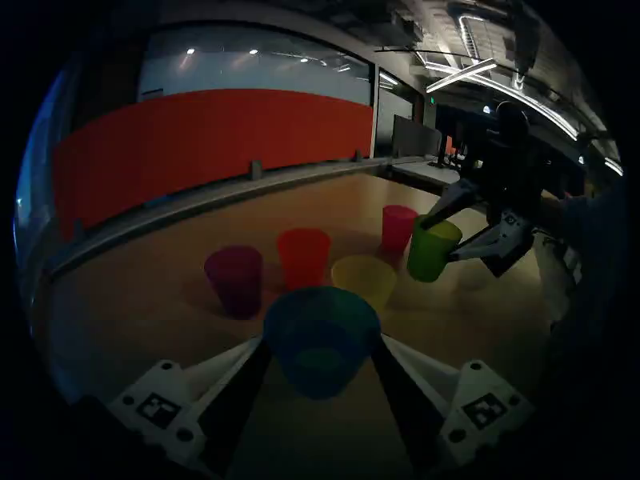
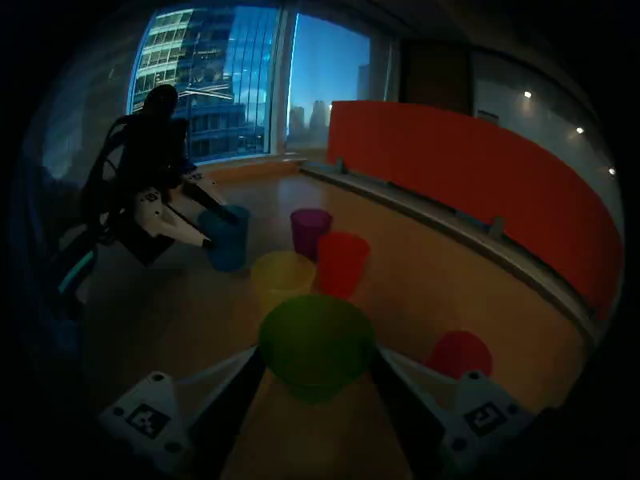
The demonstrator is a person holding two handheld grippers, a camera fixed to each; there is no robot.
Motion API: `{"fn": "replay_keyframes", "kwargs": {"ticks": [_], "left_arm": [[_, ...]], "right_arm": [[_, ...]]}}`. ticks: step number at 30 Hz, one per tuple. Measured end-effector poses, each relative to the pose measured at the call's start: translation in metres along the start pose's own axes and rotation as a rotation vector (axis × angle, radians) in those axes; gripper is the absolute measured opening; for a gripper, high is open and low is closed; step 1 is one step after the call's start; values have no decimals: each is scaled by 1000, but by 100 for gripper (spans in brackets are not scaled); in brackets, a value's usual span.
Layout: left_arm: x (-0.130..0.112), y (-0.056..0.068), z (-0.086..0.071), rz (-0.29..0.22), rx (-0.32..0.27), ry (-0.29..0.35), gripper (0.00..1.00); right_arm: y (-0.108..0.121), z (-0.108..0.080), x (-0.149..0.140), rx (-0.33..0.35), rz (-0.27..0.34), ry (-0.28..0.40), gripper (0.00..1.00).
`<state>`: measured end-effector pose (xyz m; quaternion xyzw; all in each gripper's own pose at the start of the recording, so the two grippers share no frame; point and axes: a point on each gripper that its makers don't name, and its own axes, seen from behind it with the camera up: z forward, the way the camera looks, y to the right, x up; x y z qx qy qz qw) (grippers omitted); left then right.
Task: Pour water
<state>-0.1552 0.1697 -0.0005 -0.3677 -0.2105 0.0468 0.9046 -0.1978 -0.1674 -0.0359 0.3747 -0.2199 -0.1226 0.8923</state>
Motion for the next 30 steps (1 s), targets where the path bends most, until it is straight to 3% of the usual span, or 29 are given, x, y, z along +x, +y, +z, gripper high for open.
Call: {"fn": "replay_keyframes", "kwargs": {"ticks": [15,30], "left_arm": [[59,7,-26,3,34,174,85],[95,12,-44,-1,40,265,85]], "right_arm": [[-6,-25,56,-45,-2,160,91],[-6,-39,109,-81,-1,310,92]]}}
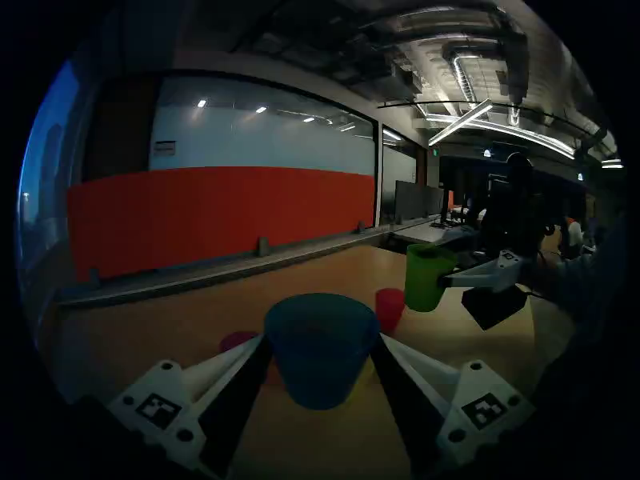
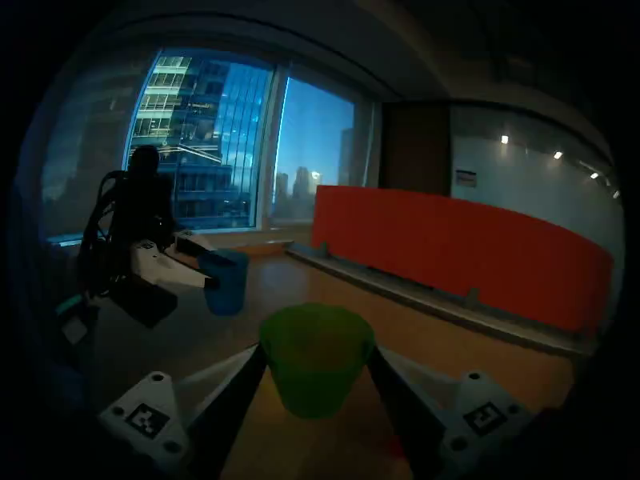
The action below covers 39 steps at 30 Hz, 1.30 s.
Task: Pour water
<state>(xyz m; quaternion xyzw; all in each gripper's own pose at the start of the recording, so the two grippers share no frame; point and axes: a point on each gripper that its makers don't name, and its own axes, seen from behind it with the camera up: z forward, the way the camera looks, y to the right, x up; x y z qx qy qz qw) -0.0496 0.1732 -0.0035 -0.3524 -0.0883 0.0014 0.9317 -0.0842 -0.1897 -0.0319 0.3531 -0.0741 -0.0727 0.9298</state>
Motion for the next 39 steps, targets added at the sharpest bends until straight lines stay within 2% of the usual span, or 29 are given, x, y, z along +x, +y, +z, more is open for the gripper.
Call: {"fn": "replay_keyframes", "kwargs": {"ticks": [15,23,29,39], "left_arm": [[29,3,0,12,-3,53,85],[50,5,2,50,0,80,85],[67,3,4,98,15,101,85],[98,4,4,219,44,123,85]], "right_arm": [[3,5,28,-16,1,61,92],[2,8,33,-5,4,71,92],[-3,12,37,12,9,79,91],[-15,21,43,52,-3,89,91]]}}
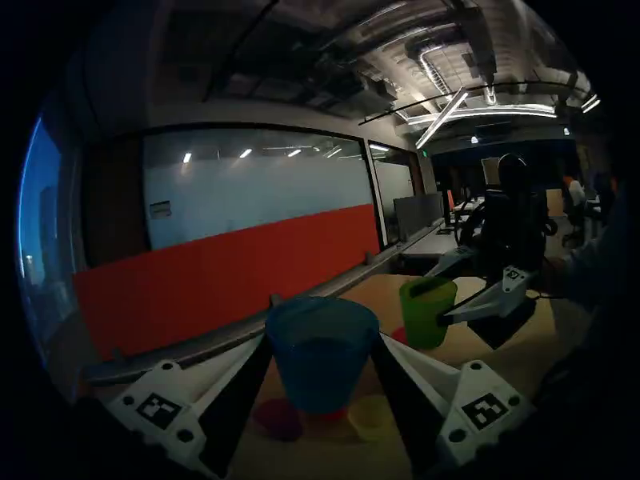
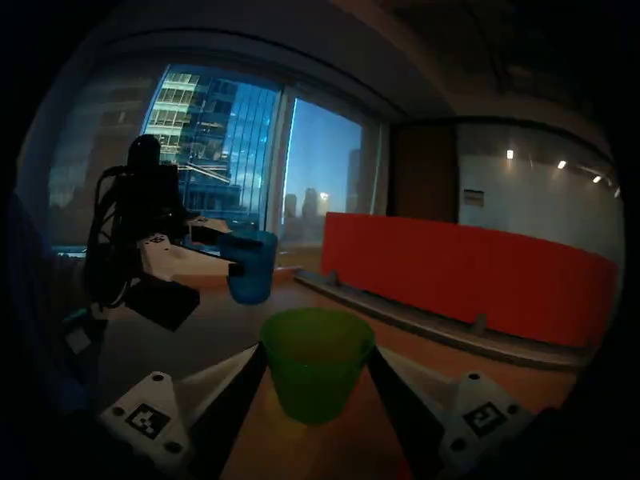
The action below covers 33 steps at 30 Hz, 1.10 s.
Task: Pour water
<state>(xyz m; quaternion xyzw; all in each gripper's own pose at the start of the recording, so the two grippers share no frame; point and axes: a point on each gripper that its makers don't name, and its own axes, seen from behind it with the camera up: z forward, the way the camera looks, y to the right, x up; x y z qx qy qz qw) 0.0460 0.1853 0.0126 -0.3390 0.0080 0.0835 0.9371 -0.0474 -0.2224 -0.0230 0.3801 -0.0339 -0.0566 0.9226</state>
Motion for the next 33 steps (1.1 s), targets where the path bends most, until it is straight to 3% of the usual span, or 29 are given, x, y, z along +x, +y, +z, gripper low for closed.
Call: {"fn": "replay_keyframes", "kwargs": {"ticks": [12,33], "left_arm": [[30,-7,2,141,38,8,86],[73,-5,10,427,74,12,85]], "right_arm": [[-15,9,4,42,-10,6,91],[-38,29,-2,102,-28,-11,91]]}}
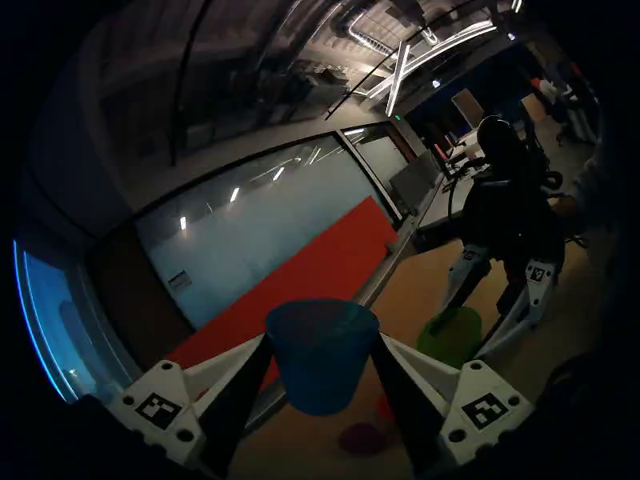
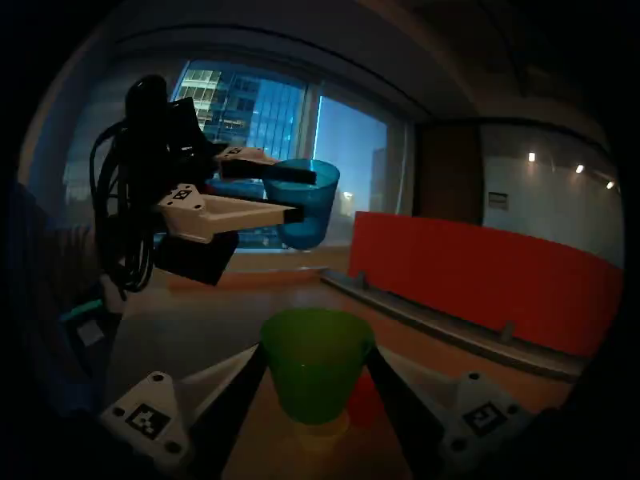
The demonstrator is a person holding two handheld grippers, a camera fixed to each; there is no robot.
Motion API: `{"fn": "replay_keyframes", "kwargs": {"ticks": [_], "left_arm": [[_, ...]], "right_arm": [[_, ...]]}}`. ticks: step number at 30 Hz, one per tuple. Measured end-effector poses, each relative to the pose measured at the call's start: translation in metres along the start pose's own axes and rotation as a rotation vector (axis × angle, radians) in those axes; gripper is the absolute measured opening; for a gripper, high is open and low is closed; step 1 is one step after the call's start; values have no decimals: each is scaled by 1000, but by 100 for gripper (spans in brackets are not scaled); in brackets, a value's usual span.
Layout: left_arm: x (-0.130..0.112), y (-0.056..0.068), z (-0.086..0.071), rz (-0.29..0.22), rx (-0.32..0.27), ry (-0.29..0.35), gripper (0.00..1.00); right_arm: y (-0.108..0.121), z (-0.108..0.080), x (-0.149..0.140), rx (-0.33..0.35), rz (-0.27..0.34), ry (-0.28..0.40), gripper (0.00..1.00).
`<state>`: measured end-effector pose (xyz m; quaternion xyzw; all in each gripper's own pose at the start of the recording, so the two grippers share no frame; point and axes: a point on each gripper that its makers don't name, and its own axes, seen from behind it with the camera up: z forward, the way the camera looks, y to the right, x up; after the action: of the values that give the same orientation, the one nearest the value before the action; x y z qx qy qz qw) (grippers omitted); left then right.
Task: Pour water
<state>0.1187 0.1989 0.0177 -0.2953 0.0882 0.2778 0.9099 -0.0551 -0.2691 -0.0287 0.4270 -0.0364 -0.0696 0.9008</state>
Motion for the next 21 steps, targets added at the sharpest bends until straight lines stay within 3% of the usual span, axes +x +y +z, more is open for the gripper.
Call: {"fn": "replay_keyframes", "kwargs": {"ticks": [21], "left_arm": [[22,-5,3,216,38,-14,85]], "right_arm": [[-17,21,3,52,2,3,91]]}}
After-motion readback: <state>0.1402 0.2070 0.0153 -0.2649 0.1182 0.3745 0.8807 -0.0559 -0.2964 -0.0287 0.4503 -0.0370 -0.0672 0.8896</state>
